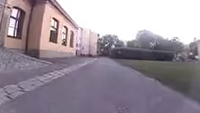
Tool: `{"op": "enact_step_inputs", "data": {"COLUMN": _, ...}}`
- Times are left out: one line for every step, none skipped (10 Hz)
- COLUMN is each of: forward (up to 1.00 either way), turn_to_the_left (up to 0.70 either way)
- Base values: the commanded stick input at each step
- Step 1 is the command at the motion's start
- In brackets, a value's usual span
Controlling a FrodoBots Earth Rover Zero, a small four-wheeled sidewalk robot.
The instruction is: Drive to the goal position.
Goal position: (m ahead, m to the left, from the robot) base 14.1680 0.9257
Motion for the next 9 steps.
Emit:
{"op": "enact_step_inputs", "data": {"forward": 1.0, "turn_to_the_left": 0.0}}
{"op": "enact_step_inputs", "data": {"forward": 1.0, "turn_to_the_left": 0.0}}
{"op": "enact_step_inputs", "data": {"forward": 1.0, "turn_to_the_left": 0.0}}
{"op": "enact_step_inputs", "data": {"forward": 1.0, "turn_to_the_left": 0.0}}
{"op": "enact_step_inputs", "data": {"forward": 1.0, "turn_to_the_left": 0.0}}
{"op": "enact_step_inputs", "data": {"forward": 1.0, "turn_to_the_left": 0.0}}
{"op": "enact_step_inputs", "data": {"forward": 1.0, "turn_to_the_left": 0.0}}
{"op": "enact_step_inputs", "data": {"forward": 1.0, "turn_to_the_left": 0.0}}
{"op": "enact_step_inputs", "data": {"forward": 1.0, "turn_to_the_left": 0.0}}
